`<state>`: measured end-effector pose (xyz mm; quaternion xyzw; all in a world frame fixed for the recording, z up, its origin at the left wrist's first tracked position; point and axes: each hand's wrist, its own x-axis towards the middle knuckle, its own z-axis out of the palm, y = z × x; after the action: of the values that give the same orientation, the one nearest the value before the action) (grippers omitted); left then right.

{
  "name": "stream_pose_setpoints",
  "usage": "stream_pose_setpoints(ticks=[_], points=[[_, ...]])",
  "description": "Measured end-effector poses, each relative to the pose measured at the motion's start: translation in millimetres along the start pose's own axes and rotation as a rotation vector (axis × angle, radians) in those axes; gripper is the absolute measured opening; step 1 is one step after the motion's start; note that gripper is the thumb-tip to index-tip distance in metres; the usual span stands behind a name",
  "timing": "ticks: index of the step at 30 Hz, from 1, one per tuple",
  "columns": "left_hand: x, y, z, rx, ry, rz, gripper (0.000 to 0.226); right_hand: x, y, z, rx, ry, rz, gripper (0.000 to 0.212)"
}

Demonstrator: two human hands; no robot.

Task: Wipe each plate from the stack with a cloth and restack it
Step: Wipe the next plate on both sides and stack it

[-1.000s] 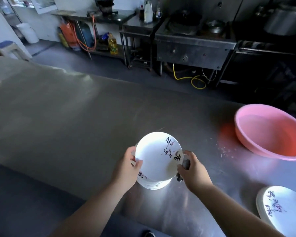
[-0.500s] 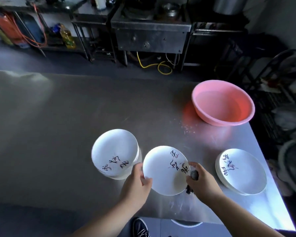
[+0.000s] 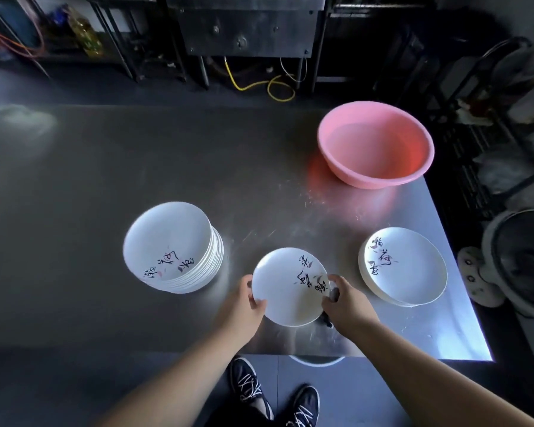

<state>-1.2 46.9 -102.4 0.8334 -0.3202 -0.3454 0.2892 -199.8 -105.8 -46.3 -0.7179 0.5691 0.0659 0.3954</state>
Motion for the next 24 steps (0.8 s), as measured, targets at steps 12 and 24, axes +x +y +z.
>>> stream_pose_setpoints(ticks=[12, 24], points=[[1, -39, 6, 0.575, 0.119, 0.342, 0.080, 20, -21, 32, -0.456, -0.091, -0.587, 0.080], [9, -48, 16, 0.675, 0.138, 0.419, 0.077, 38, -43, 72, -0.706, -0.174, -0.634, 0.099]])
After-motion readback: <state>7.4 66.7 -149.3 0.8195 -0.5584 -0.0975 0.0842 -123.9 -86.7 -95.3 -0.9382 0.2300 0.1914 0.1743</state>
